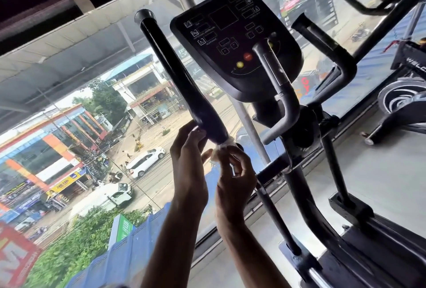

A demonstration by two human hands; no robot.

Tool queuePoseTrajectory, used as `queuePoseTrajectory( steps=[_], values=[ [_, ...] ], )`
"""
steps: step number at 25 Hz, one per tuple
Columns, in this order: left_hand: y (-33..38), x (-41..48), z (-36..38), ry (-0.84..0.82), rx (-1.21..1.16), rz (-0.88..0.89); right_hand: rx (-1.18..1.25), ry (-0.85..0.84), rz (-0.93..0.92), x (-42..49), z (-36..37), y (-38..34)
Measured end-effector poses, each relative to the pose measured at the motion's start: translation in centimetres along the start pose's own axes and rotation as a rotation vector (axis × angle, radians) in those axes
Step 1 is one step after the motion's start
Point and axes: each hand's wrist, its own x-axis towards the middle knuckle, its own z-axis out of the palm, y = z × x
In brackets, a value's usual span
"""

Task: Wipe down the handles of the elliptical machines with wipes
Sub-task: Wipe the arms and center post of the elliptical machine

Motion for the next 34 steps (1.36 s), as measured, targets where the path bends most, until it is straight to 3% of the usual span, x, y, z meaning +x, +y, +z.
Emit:
queuePoseTrajectory(
  steps=[4,8,13,17,21,26,30,34],
  values=[
    [-0.2,0.1,0.0,0.009,-0.010,0.008,-0.014,0.069,0.125,1.4,0.0,1.0],
    [-0.5,0.3,0.1,0.013,-0.019,0.055,0.012,0.062,0.032,1.4,-0.4,0.9],
    [-1.0,0.3,0.2,0.032,-0.028,0.078,-0.031,0.096,0.132,2.6,-0.6,2.4],
    [-1.3,0.3,-0.1,0.004,-0.041,0.114,-0.025,0.039,0.053,1.5,-0.6,1.7],
    [-1.9,0.4,0.0,0.000,-0.097,0.151,-0.069,0.081,0.149,2.9,-0.5,2.5],
    [-2.9,0.2,1.0,0.088,-0.063,0.242,-0.053,0.032,0.021,2.0,-0.9,1.4],
    [-3.4,-0.4,1.7,0.072,0.008,0.258,-0.169,0.065,0.125,4.3,-1.2,3.4],
    [-3.7,-0.6,1.9,0.054,0.096,0.311,-0.054,-0.011,-0.043,2.5,-1.0,1.8]
  ],
)
